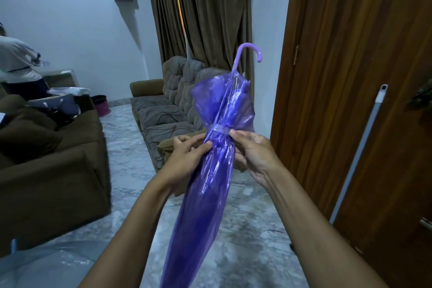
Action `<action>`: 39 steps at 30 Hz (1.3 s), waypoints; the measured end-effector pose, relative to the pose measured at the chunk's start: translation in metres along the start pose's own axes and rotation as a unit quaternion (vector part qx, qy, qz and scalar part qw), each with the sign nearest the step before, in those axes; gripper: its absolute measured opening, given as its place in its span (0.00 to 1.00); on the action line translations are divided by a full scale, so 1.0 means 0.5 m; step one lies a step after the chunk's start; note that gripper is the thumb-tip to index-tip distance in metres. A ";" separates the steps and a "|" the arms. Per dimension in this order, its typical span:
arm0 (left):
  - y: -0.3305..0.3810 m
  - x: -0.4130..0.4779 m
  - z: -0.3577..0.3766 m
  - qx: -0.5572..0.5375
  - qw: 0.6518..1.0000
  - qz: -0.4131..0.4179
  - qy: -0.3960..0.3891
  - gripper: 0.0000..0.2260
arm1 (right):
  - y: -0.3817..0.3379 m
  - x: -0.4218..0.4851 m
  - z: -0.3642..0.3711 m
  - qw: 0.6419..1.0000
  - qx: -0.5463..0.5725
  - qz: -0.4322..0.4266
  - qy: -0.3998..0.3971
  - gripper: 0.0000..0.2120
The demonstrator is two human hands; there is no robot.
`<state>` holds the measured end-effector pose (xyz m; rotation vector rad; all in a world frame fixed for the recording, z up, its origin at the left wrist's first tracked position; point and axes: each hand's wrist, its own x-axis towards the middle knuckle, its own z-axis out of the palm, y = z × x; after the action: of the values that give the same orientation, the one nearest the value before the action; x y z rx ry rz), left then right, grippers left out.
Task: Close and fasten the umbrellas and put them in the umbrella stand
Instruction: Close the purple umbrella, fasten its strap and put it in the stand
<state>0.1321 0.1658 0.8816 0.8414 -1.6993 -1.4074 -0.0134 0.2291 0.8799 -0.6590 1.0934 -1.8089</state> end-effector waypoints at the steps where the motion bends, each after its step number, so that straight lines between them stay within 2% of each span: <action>1: 0.004 0.006 -0.006 0.057 0.998 0.014 0.011 0.08 | 0.003 0.002 0.000 1.000 -0.020 -0.013 0.012 0.04; 5: 0.015 -0.002 0.010 0.141 0.980 0.109 0.092 0.10 | 0.018 0.009 0.012 0.989 -0.096 -0.072 0.082 0.08; 7: 0.019 -0.012 0.026 0.175 0.972 0.139 0.078 0.12 | 0.014 0.007 0.018 0.982 -0.128 -0.103 0.095 0.07; 9: 0.023 -0.021 0.031 0.197 0.972 0.121 0.042 0.15 | 0.003 0.000 0.019 0.979 -0.149 -0.115 0.083 0.06; 11: 0.021 -0.022 0.035 0.234 0.966 0.110 0.030 0.21 | -0.008 -0.010 0.023 0.977 -0.171 -0.117 0.053 0.05; 14: 0.015 -0.021 0.040 0.258 0.957 0.119 0.054 0.27 | -0.017 -0.014 0.024 0.977 -0.175 -0.118 0.006 0.06; 19: 0.008 -0.004 0.023 0.165 0.976 0.134 0.052 0.18 | -0.036 -0.018 0.015 0.991 -0.101 -0.076 -0.039 0.06; 23: 0.020 0.002 0.030 0.075 0.984 0.145 0.072 0.12 | -0.027 -0.011 0.016 0.992 -0.092 -0.086 0.015 0.03; 29: 0.013 -0.001 0.045 -0.018 0.988 0.122 0.090 0.11 | -0.011 -0.017 0.026 0.992 -0.083 -0.068 0.063 0.03; 35: 0.010 -0.005 0.034 -0.010 0.988 0.121 0.097 0.10 | -0.018 -0.018 0.018 0.994 -0.094 -0.045 0.033 0.06; 39: 0.001 -0.005 0.038 -0.001 0.988 0.117 0.098 0.09 | -0.012 -0.017 0.017 0.992 -0.087 -0.071 0.056 0.04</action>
<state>0.1166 0.1772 0.8800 0.7265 -1.5883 -1.1316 -0.0053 0.2344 0.8895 -0.7616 1.3187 -1.9041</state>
